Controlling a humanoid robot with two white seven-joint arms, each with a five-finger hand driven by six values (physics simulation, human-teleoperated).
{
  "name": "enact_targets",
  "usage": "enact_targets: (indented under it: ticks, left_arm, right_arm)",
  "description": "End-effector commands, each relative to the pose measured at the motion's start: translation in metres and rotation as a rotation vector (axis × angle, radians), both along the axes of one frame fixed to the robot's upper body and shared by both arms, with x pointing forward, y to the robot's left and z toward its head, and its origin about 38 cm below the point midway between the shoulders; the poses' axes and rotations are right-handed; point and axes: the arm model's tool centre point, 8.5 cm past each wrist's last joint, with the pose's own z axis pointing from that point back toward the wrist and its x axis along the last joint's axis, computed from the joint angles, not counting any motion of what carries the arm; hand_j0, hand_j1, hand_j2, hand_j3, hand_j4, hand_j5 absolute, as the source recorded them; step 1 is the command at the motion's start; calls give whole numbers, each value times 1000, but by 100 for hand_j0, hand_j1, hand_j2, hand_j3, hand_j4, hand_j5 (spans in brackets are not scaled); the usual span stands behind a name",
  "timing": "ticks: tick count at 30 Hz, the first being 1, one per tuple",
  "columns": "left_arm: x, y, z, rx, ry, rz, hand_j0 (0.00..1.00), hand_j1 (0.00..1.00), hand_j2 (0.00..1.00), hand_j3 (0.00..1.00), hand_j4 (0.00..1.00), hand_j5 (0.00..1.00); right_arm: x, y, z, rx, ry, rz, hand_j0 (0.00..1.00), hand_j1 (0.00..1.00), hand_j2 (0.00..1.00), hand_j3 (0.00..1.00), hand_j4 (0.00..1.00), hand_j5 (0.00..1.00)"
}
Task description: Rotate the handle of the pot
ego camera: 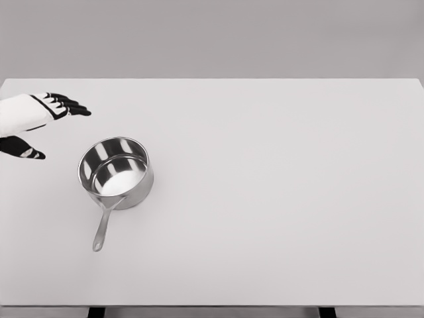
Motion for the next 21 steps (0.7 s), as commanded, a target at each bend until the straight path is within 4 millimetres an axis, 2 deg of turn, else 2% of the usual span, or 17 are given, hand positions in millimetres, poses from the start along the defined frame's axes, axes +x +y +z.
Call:
enact_targets:
  ticks: [1,5,6,7,9,12,13,14,16,18,19,21]
  left_arm:
    - [1,-7,-7,-6,2,-8,100,100,100,100,100,100]
    - [2,-12,-2,-9,-15,-21,100,100,100,100,100,100]
    - [3,-23,17,-10,-62,-46,100,100,100,100,100,100]
    - [1,-32,25,-13,-87,-76,100,100,100,100,100,100]
    - [-4,-64,35,-63,-138,-150,100,100,100,100,100,100]
    - [6,-95,49,-87,-164,-228,100,100,100,100,100,100]
    - [7,-109,55,-97,-155,-284,100,100,100,100,100,100]
    - [5,-137,59,-133,-101,-404,100,100,100,100,100,100]
    - [-2,-175,38,-206,33,-528,100,100,100,100,100,100]
    - [-12,-203,23,-160,78,-657,100,100,100,100,100,100]
    - [-15,-208,18,-144,90,-690,100,100,100,100,100,100]
    - [-16,-204,15,-130,100,-682,100,100,100,100,100,100]
  right_arm:
    - [0,0,0,3,4,-3,100,100,100,100,100,100]
    - [-1,0,0,0,-1,0,100,100,100,100,100,100]
    - [-1,0,0,0,-1,0,100,100,100,100,100,100]
    - [-1,0,0,0,-1,0,100,100,100,100,100,100]
    - [-1,0,0,0,-1,0,100,100,100,100,100,100]
    - [-1,0,0,-1,1,0,100,100,100,100,100,100]
    - [-1,0,0,0,-1,0,100,100,100,100,100,100]
    - [-1,0,0,0,-1,0,100,100,100,100,100,100]
    - [-1,0,0,0,-1,0,100,100,100,100,100,100]
    - [-1,0,0,0,-1,0,100,100,100,100,100,100]
    - [-1,0,0,-1,-2,0,100,100,100,100,100,100]
    - [-1,0,0,0,-1,0,100,100,100,100,100,100]
